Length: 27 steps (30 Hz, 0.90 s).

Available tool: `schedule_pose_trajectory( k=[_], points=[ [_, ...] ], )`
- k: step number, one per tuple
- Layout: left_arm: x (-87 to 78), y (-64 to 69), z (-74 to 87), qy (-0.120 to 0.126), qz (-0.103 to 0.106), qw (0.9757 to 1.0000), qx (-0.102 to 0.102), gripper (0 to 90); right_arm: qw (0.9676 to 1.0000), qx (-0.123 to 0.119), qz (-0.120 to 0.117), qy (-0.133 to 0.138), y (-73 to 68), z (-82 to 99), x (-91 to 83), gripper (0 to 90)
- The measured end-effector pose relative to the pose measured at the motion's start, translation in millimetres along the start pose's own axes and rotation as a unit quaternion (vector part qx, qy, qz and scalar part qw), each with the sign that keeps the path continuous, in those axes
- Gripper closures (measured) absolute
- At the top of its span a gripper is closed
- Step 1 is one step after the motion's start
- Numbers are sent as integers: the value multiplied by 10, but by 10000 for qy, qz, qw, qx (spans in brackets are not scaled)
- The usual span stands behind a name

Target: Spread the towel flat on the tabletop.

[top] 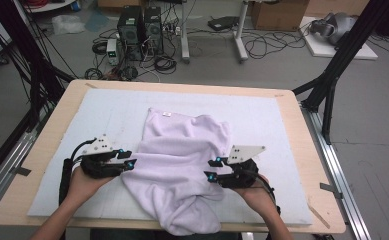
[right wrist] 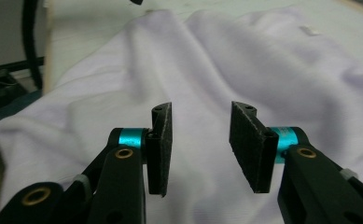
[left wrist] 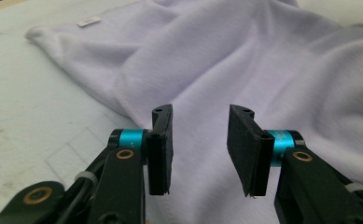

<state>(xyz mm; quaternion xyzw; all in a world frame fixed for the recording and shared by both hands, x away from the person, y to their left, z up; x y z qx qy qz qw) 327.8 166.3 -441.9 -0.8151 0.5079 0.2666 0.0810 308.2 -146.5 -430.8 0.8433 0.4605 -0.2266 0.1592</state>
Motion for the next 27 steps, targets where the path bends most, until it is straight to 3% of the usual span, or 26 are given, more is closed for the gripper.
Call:
schedule_pose_trajectory(
  k=[5, 9, 12, 14, 15, 17, 19, 23, 27],
  points=[
    [14, 178, 92, -77, 279, 9995, 92, 532, 9995, 31, -294, -86, -220, 150, 66, 539],
    [86, 295, 191, -305, 491, 9980, 245, 480, 9984, -47, -505, -250, -347, 211, 135, 510],
    [179, 298, 337, -771, 479, 9953, 350, 512, 9977, -183, -481, -451, -382, 288, 223, 507],
    [258, 278, 445, -1033, 504, 9929, 301, 582, 9965, -223, -488, -637, -369, 368, 310, 574],
    [258, 278, 442, -876, 544, 9942, 316, 606, 9959, -228, -461, -749, -347, 411, 360, 638],
    [262, 275, 433, -861, 594, 9941, 277, 765, 9940, -159, -715, -811, -355, 436, 418, 779],
    [260, 284, 397, -875, 578, 9939, 343, 844, 9939, -252, -702, -809, -336, 394, 413, 804],
    [229, 248, 222, -614, 435, 9966, 323, 863, 9966, -269, -464, -633, -204, 234, 344, 807],
    [252, 111, 5, -425, 229, 9985, 267, 865, 9979, -301, 10, -577, 85, 81, 265, 809]
  ],
)
Point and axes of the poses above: each handheld gripper's, and its own axes: x roughly forward along the jaws, z roughly out of its underside, y roughly to its right, the point moved 7 cm from there along x, roughly forward along the jaws, and after that the axes turned 10 degrees about z, right-handed, at the moved point
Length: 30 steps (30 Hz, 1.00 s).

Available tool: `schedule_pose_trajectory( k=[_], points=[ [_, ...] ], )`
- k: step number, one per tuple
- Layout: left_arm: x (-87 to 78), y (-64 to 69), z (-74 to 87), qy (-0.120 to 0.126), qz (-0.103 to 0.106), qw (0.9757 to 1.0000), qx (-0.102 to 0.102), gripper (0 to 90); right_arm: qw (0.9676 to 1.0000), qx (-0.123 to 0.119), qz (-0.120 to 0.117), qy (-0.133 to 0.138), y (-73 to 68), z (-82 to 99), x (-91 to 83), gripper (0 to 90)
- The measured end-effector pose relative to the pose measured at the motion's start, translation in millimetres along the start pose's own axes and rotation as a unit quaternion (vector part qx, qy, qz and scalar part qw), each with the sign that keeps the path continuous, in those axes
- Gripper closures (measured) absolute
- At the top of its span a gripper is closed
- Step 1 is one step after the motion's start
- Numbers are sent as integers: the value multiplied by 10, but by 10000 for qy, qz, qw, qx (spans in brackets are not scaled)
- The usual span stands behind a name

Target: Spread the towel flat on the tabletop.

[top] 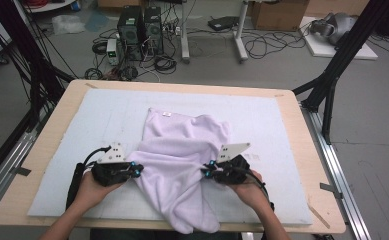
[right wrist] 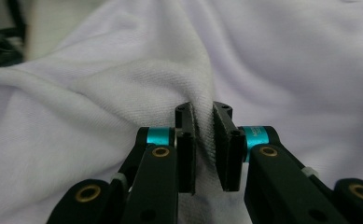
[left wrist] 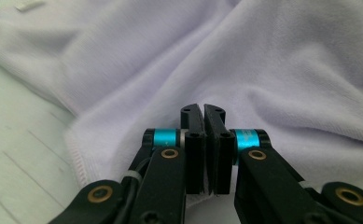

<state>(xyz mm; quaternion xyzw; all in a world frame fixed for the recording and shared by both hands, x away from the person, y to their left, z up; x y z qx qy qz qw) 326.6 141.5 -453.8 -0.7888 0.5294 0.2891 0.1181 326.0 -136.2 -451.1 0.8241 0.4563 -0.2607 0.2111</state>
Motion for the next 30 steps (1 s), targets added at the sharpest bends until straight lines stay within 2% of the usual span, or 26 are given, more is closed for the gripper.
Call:
schedule_pose_trajectory(
  k=[3, 5, 6, 8, 10, 13, 15, 17, 23, 26, 30],
  points=[
    [40, -172, -171, 251, -280, 9992, -140, 865, 9993, 218, 287, 47, 294, -46, -19, 808],
    [131, -302, -226, 353, -451, 9979, -305, 865, 9984, 411, 397, 30, 463, -18, 31, 807],
    [193, -353, -226, 365, -464, 9974, -409, 865, 9978, 499, 426, -37, 525, 22, 87, 806],
    [332, -433, -180, 199, -562, 9971, -466, 865, 9966, 628, 450, -269, 594, 116, 217, 804],
    [432, -477, -124, 24, -572, 9972, -490, 862, 9958, 718, 449, -337, 619, 163, 307, 798],
    [402, -489, -149, 157, -627, 9966, -514, 816, 9952, 774, 528, -287, 635, 157, 306, 741],
    [321, -484, -170, 296, -615, 9961, -567, 745, 9952, 789, 547, -212, 634, 142, 245, 697],
    [217, -472, -189, 442, -602, 9955, -590, 711, 9952, 799, 568, -40, 615, 97, 151, 667],
    [-87, -349, -168, 622, -615, 9952, -440, 657, 9954, 547, 647, 438, 431, -55, -185, 607],
    [-90, -240, -91, 560, -476, 9966, -379, 657, 9970, 403, 472, 454, 265, -17, -243, 631],
    [72, -72, 0, 377, -62, 9990, -221, 675, 9994, 224, 197, 172, 53, 148, -128, 646]
  ],
)
Point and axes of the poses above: each handheld gripper's, and its own axes: x roughly forward along the jaws, z roughly out of its underside, y roughly to its right, the point moved 7 cm from there along x, roughly forward along the jaws, and after that the axes turned 10 degrees about z, right-handed, at the moved point
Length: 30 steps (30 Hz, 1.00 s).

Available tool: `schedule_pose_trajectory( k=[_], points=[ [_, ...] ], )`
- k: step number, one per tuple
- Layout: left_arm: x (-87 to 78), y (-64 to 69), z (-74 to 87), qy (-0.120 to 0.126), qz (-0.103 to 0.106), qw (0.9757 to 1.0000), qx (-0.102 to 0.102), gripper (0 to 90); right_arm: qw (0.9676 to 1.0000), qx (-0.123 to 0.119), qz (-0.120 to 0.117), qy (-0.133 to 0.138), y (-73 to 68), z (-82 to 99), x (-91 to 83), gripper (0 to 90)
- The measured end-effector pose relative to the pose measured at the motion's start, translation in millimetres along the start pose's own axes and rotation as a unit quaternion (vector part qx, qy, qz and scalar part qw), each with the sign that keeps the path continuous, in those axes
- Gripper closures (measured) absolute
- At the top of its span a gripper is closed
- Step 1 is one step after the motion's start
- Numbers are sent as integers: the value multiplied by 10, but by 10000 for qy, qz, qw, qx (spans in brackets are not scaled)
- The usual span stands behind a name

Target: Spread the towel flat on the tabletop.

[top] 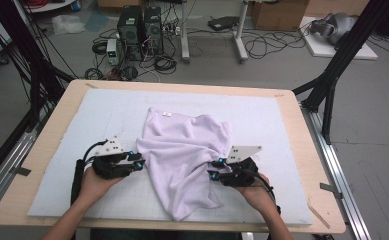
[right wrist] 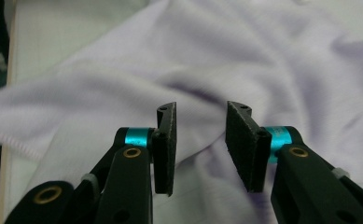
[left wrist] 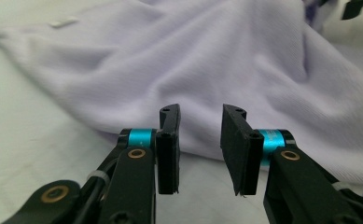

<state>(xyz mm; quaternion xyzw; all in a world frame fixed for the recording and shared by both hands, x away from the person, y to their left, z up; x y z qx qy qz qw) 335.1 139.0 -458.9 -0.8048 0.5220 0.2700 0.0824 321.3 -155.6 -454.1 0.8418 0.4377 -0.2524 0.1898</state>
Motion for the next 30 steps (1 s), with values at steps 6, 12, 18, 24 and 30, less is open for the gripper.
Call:
schedule_pose_trajectory(
  k=[6, 12, 18, 24, 30],
  points=[
    [334, 96, 110, -511, 340, 9981, 95, 650, 9990, -93, -313, -313, -154, 141, 214, 650],
    [445, 96, 113, -586, 260, 9977, 204, 739, 9982, -148, -380, -440, -198, 194, 319, 753],
    [384, 135, 100, -641, 187, 9973, 303, 875, 9982, -123, -440, -386, -203, 180, 321, 871],
    [16, 323, 19, -272, 122, 9988, 394, 879, 9984, 10, -557, 107, -315, 35, 58, 874],
    [-434, 597, -108, 19, 88, 9984, 555, 880, 9966, -115, -671, 471, -522, -158, -221, 875]
  ],
)
Point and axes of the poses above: each handheld gripper's, and its own axes: x roughly forward along the jaws, z roughly out of its underside, y roughly to its right, the point moved 7 cm from there along x, roughly forward along the jaws, and after that the axes turned 10 degrees about z, right-handed, at the moved point
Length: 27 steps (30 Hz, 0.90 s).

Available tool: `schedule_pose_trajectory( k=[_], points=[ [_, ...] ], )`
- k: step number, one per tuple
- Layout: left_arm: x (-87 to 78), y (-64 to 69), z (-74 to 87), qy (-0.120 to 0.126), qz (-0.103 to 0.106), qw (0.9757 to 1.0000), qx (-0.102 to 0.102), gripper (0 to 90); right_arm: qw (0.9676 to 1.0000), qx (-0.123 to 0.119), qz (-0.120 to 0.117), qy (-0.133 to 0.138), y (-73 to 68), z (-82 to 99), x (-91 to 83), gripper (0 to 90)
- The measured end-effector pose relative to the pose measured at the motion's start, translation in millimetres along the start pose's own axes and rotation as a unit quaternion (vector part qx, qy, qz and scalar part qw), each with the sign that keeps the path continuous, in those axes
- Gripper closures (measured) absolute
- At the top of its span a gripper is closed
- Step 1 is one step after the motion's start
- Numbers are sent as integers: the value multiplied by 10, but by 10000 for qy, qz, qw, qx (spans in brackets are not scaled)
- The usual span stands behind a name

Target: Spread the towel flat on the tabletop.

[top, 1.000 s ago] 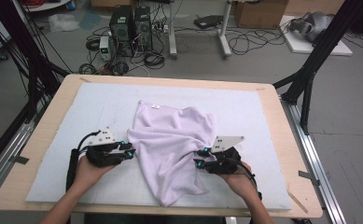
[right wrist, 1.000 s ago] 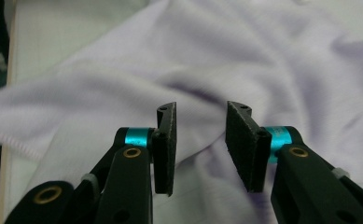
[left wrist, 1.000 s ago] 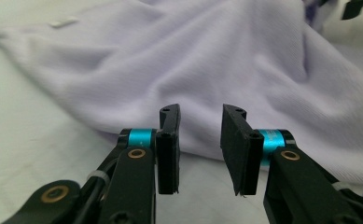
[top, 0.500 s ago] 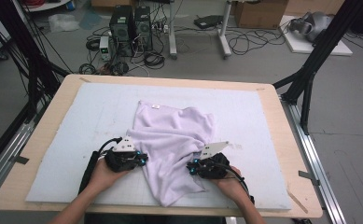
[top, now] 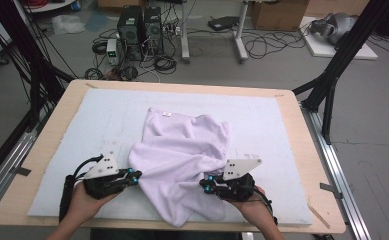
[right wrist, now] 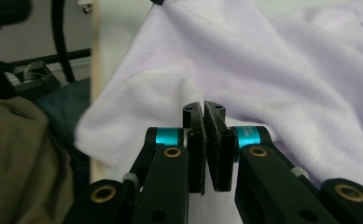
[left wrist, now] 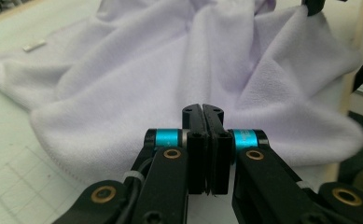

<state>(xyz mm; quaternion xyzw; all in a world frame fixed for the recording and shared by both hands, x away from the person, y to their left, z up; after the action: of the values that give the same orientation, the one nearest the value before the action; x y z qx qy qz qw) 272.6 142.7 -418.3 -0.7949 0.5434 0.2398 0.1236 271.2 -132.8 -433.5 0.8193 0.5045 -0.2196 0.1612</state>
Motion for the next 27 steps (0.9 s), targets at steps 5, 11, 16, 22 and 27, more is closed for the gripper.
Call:
schedule_pose_trajectory(
  k=[5, 11, 16, 22, 27],
  points=[
    [-233, 121, -96, 64, -22, 9999, 130, 880, 9992, -154, -310, 194, -241, -198, -143, 875],
    [-71, 12, 70, -60, 301, 9995, -67, 704, 9993, -154, -346, -72, -214, -133, -32, 738],
    [144, -228, 252, -299, 281, 9989, -245, 664, 9988, -31, -166, -456, -13, 97, 175, 711],
    [453, -351, 527, -914, 400, 9944, -337, 653, 9946, -216, -222, -993, 9, 296, 511, 637],
    [446, -282, 521, -854, 476, 9944, -399, 844, 9937, -173, -482, -998, -51, 332, 560, 847]
  ],
)
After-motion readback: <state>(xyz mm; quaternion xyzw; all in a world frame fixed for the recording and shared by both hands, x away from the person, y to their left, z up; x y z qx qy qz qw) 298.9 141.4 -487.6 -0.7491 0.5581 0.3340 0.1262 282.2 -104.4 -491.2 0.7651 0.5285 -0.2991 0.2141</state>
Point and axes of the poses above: each handheld gripper's, and its own axes: x roughly forward along the jaws, z roughly out of its underside, y roughly to its right, the point moved 7 cm from there along x, roughly forward along the jaws, and after that the axes turned 10 degrees about z, right-handed, at the moved point
